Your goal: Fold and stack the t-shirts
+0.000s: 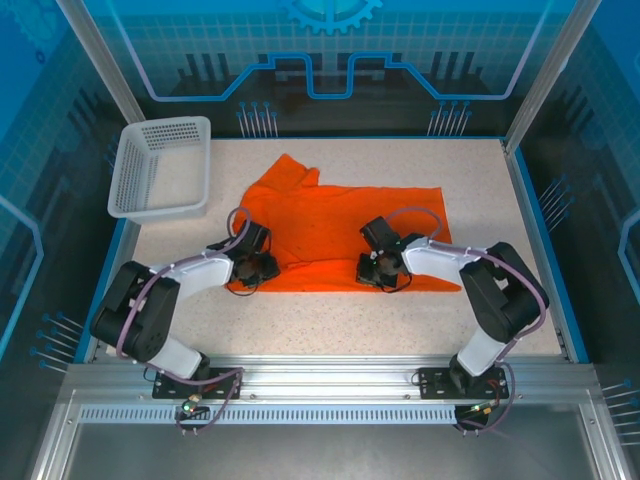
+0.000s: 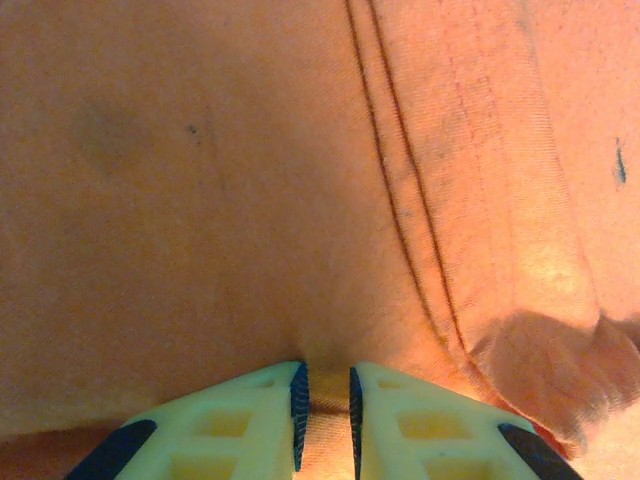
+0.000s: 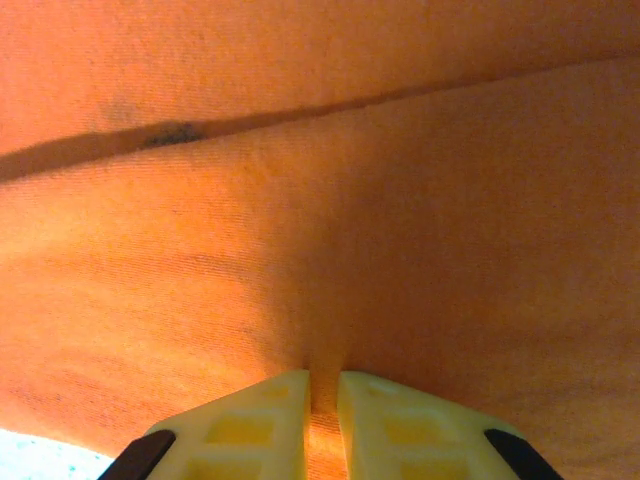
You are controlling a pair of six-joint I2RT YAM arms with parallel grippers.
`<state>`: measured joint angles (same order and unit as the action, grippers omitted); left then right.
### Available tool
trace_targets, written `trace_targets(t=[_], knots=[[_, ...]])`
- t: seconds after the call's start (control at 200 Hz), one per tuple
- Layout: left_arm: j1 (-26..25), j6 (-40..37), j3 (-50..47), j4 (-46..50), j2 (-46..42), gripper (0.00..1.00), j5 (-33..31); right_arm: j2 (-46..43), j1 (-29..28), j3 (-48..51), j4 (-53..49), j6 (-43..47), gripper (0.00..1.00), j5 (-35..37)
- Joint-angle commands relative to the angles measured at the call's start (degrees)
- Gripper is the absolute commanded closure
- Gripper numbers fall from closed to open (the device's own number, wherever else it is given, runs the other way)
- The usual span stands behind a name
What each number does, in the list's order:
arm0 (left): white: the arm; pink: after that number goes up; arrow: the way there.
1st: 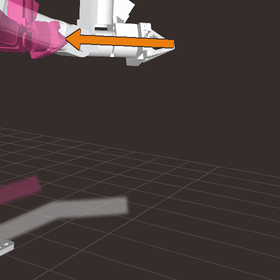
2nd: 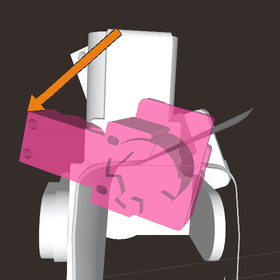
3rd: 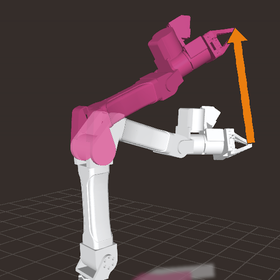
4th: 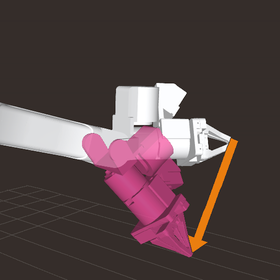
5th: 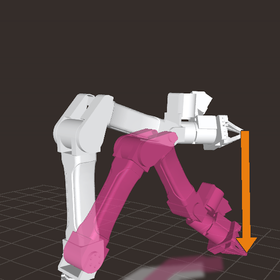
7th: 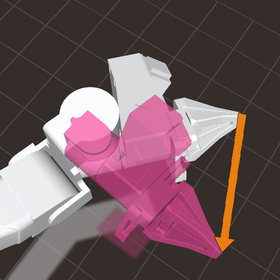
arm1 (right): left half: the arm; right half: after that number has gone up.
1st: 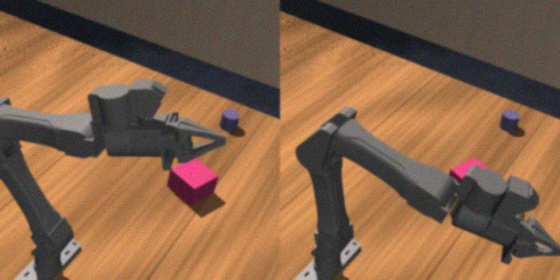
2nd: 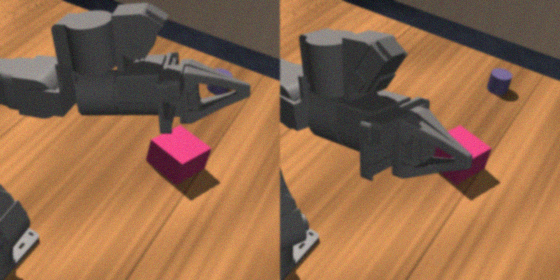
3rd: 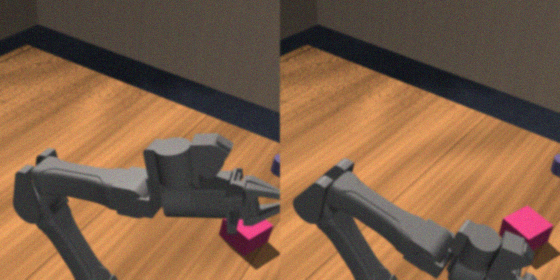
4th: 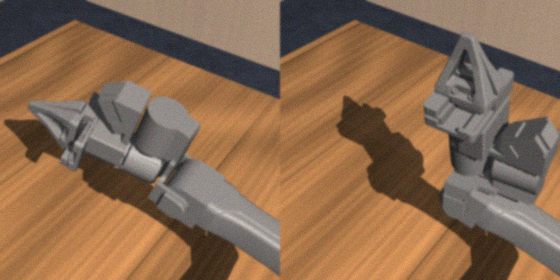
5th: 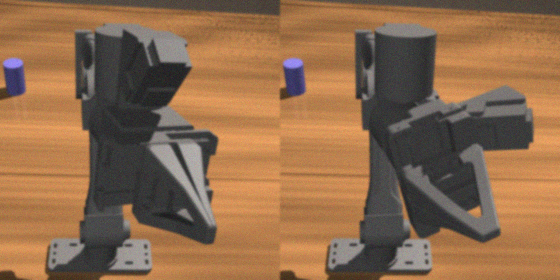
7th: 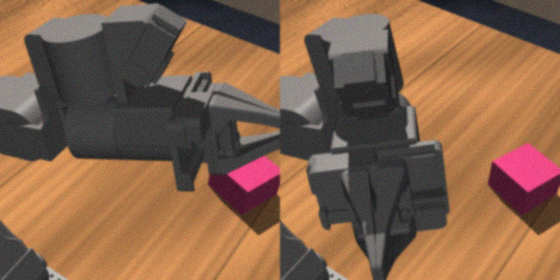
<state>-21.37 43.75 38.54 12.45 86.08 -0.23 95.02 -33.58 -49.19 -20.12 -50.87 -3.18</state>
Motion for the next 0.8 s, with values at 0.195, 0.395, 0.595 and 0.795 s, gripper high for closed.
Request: trace_targets(t=[0.195,0.395,0.595,0.795], knots=[[-0.9,2.1,-11.6,6.7,-10.0,0.76,-0.8,-3.7,-7.5,9.7,-2.7,-6.2,0.81,4.3],[-1.7,5.3,-15.9,12.6,-20.0,0.75,-0.9,-6.5,-14.8,12.2,-4.0,-13.5,0.79,5.8],[-1.7,7.7,-16.6,19.5,-30.0,0.72,-2.6,-8.1,-22.7,10.2,-7.3,-20.0,0.73,8.8],[-1.6,9.0,-13.0,22.9,-35.3,0.62,-1.7,-11.8,-29.0,2.7,-12.4,-16.7,0.41,18.7]])
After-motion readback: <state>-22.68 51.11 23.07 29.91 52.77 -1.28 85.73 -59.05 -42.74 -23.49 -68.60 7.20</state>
